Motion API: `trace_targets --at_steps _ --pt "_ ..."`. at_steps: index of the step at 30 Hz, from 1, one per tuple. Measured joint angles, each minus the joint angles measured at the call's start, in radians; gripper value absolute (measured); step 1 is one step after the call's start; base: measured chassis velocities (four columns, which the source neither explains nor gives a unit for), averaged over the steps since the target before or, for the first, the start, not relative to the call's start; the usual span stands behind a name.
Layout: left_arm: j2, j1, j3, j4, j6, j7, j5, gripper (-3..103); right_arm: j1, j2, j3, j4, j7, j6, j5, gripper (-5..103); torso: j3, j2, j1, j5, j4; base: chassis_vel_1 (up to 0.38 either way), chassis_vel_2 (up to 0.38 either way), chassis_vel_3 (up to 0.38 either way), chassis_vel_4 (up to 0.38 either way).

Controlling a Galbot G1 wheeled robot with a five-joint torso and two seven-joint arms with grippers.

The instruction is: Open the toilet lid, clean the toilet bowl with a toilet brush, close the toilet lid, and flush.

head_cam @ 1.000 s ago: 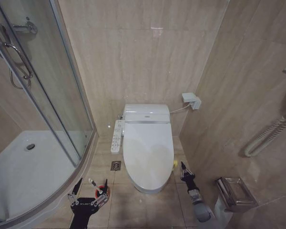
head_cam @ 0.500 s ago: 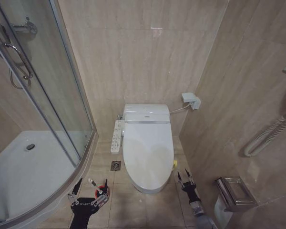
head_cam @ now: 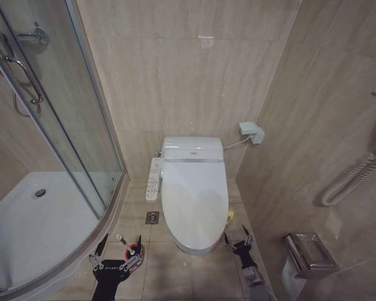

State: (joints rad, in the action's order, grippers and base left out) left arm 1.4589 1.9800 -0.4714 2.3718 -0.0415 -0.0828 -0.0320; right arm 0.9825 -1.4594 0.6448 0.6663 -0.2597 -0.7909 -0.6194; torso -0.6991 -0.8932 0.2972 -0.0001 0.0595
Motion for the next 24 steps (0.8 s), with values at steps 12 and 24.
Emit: trace_targets --at_steps 12,24 --pt "0.000 0.000 0.000 0.000 0.000 0.000 0.000 99 -0.089 -0.012 -0.002 -0.060 -0.122 0.019 -0.100 100 0.000 0.000 0.000 -0.0006 0.0005 0.000 0.000 0.000 0.000" --pt "0.000 0.000 0.000 0.000 0.000 0.000 0.000 99 -0.098 -0.015 -0.005 -0.032 -0.145 0.028 -0.095 100 0.000 0.000 0.000 0.0002 0.0001 0.000 0.000 0.000 0.000"
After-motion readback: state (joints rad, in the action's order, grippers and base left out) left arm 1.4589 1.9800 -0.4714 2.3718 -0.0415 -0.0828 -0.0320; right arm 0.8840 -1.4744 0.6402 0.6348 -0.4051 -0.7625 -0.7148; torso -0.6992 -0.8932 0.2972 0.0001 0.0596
